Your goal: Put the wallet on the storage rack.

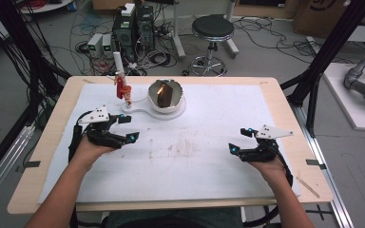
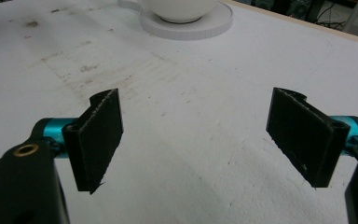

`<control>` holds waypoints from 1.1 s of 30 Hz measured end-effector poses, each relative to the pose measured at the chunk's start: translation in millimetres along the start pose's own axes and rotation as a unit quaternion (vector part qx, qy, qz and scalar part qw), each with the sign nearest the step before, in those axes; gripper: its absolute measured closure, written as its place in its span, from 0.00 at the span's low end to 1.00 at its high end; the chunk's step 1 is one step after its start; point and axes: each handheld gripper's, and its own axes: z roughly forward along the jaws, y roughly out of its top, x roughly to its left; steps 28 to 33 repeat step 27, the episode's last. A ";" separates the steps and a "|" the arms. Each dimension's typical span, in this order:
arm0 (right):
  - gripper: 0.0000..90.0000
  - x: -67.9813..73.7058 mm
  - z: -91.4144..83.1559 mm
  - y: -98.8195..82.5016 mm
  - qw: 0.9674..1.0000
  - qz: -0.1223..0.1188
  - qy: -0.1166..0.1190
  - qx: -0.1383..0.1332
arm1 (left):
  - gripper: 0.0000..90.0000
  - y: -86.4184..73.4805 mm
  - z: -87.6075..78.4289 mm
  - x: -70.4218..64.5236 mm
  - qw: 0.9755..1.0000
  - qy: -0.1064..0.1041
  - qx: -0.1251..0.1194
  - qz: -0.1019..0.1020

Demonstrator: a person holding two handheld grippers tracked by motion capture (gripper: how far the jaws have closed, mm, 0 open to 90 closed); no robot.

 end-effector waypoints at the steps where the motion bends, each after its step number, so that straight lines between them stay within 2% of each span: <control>1: 0.21 0.0 0.5 0.0 1.000 -0.001 0.000 0.001 | 0.25 -1.0 0.4 -0.3 1.000 0.000 0.001 0.000; 33: 0.21 -0.6 2.9 -0.8 1.000 -0.005 0.001 0.010 | 0.25 -8.9 -3.9 2.1 1.000 0.015 0.009 -0.005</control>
